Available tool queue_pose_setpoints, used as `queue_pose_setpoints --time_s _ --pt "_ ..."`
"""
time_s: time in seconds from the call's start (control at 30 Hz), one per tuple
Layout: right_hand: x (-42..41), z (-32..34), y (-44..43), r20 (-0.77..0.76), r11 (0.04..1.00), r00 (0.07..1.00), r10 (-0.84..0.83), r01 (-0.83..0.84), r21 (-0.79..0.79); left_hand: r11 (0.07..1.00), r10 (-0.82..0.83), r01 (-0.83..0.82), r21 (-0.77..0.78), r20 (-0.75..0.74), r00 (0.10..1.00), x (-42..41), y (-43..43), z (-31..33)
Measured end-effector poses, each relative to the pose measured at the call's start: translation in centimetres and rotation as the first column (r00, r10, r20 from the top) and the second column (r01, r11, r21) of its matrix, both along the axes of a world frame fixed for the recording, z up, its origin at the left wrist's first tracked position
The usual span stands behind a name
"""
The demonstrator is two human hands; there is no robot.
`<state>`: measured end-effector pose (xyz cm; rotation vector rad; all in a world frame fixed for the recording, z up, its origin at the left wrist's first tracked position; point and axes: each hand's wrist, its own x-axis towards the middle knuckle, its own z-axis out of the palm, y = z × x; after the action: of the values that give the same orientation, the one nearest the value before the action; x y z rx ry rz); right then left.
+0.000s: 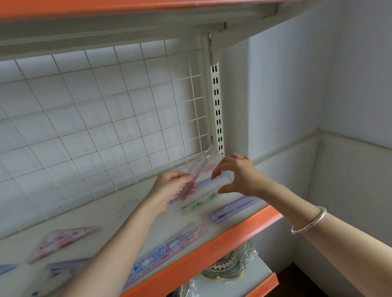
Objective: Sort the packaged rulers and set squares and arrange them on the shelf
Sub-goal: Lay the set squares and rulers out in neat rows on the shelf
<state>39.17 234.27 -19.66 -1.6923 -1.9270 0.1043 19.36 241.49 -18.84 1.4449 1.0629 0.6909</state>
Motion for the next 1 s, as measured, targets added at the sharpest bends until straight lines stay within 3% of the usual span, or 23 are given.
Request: queue_pose_setpoints --time_s 0.1,0.33,0.77,0.87,1.0 --pt "2.3 0.2 -0.9 -0.119 0.988 0.993 -0.014 -0.004 -0.153 0.999 0.012 -0.012 0.042 -0.014 1.000 0.6 0.6 -0.2" --pt "5.3 -0.5 -2.1 -0.037 0.924 0.996 -0.082 0.062 -0.377 0.961 -0.012 0.054 0.270 -0.154 0.988 1.6 0.6 -0.5" --pt "5.1 -1.2 -1.9 0.029 0.875 0.999 -0.042 0.051 -0.481 0.961 -0.085 0.127 0.245 -0.175 0.981 1.8 0.2 -0.4" --pt "4.5 -0.7 -1.8 -0.010 0.926 0.999 -0.040 0.033 -0.375 0.966 -0.110 0.146 0.211 -0.174 0.979 1.9 0.2 -0.5" --pt "2.8 0.4 -1.1 -0.137 0.999 0.991 0.003 -0.009 -0.044 0.970 -0.130 0.157 0.183 -0.152 0.980 2.1 0.0 -0.4"
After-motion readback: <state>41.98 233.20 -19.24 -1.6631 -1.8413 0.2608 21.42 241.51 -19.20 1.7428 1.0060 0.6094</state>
